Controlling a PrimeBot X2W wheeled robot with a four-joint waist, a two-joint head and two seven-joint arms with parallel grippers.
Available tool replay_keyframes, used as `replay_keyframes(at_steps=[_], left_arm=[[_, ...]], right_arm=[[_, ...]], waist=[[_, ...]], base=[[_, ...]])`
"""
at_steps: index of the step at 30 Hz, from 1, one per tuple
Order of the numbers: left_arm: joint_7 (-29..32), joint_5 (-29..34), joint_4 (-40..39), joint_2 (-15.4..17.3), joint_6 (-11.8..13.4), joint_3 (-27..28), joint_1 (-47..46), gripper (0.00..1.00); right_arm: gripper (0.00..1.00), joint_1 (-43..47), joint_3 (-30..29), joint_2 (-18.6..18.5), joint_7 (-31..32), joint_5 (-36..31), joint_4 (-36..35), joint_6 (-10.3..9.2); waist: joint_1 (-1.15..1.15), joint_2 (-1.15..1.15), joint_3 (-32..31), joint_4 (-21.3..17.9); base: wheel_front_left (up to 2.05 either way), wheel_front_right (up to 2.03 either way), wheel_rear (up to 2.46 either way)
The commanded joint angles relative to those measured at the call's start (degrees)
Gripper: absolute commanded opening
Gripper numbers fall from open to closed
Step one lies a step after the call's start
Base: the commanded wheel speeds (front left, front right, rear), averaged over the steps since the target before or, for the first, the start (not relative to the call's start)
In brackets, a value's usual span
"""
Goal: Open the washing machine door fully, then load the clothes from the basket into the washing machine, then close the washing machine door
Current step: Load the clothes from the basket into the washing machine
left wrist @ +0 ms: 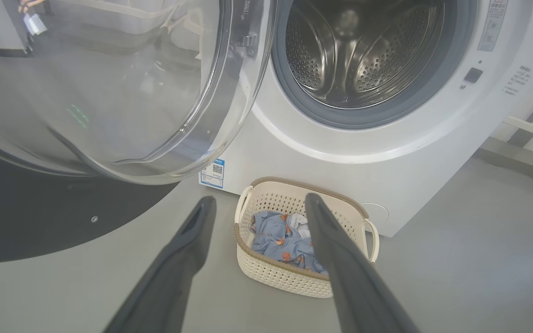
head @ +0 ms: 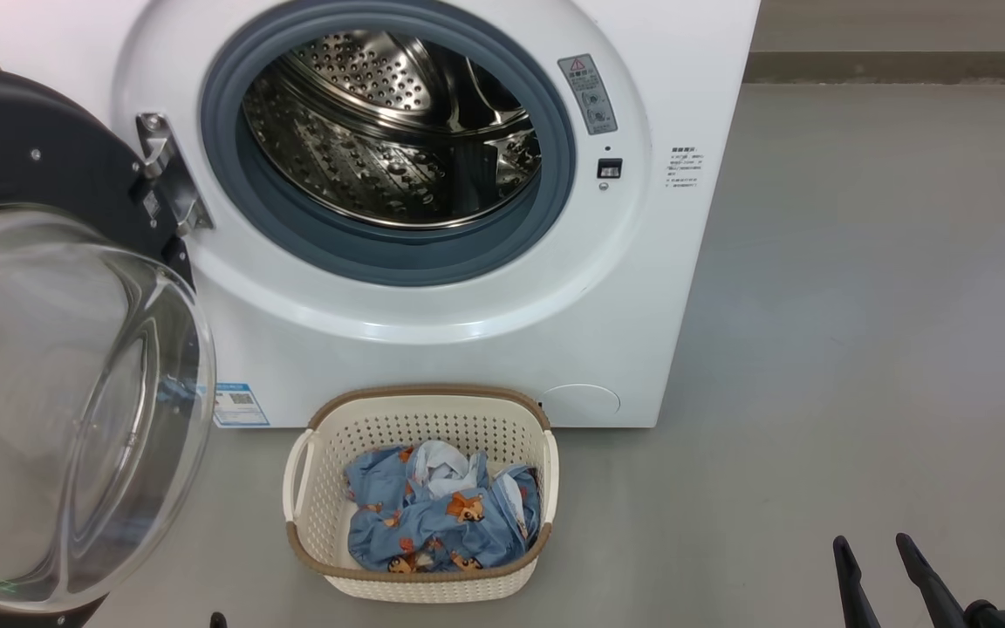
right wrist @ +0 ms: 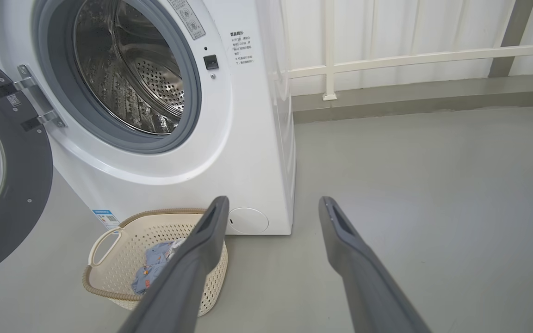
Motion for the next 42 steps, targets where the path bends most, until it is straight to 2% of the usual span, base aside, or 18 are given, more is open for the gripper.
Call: replay_keyframes(at_steps=[1,22,30,42], left_arm=[[-0.77,0.82,-0.99,0.19,-0.24,2.0,-1.36,1.0],[-0.78,0.38,-1.16,0.1,0.73,1.06,-1.2,1.0],[-0.78,-0.94,-0.83,0.1,0.02,-0.08,-1.34,1.0],[-0.79,-1.29,0.02,0.1,-0.39,-0.24,-1.9,1.0]], right_arm=[[1.0,-1.76,1.42,-0.9,-0.69,-0.62,-1.54,0.1],[1.0,-1.68,1.66,-0.87,-0.69,-0.78,-1.63,0.1],[1.0,-1.61,1.79,-0.87,-0.69,-0.67,-1.39,0.1],[1.0,-1.69,1.72,-0.84,-0.69,-0.35,-1.08,0.1]], waist=[[0.0,0.0,-0.08,0.08],[0.0,0.0,-0.88,-0.11],[0.0,0.0,-0.69,-0.1],[0.0,0.0,-0.45,-0.01]], base=[[0.0,0.0,0.0],[0.0,0.0,0.0],[0.03,-0.06,0.03],[0.95,-1.31,0.37]])
